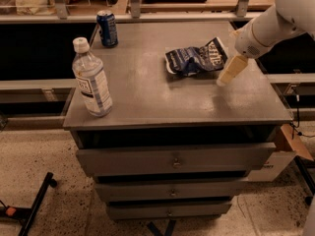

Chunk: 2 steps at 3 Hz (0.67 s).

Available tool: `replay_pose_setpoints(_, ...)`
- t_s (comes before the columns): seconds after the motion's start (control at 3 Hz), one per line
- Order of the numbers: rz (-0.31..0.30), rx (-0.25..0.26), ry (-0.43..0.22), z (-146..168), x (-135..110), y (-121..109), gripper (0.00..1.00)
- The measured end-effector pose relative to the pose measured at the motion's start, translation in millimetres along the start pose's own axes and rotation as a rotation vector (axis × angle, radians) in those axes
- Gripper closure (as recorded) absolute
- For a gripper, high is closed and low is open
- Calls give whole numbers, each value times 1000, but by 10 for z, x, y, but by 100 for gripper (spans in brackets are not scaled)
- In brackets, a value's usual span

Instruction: Move blue chip bag near pepsi can

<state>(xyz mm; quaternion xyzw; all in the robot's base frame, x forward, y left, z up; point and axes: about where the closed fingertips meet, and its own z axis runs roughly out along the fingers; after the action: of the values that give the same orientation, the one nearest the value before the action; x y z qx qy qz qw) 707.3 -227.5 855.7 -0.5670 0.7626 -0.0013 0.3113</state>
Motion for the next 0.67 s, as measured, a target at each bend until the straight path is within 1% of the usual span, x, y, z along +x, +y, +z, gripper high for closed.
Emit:
replay_pose_setpoints(0.33, 11, -3, -4, 105, -34, -21, 0)
replay_pose_setpoints(0.67, 26, -14, -17, 229, -81, -23, 18)
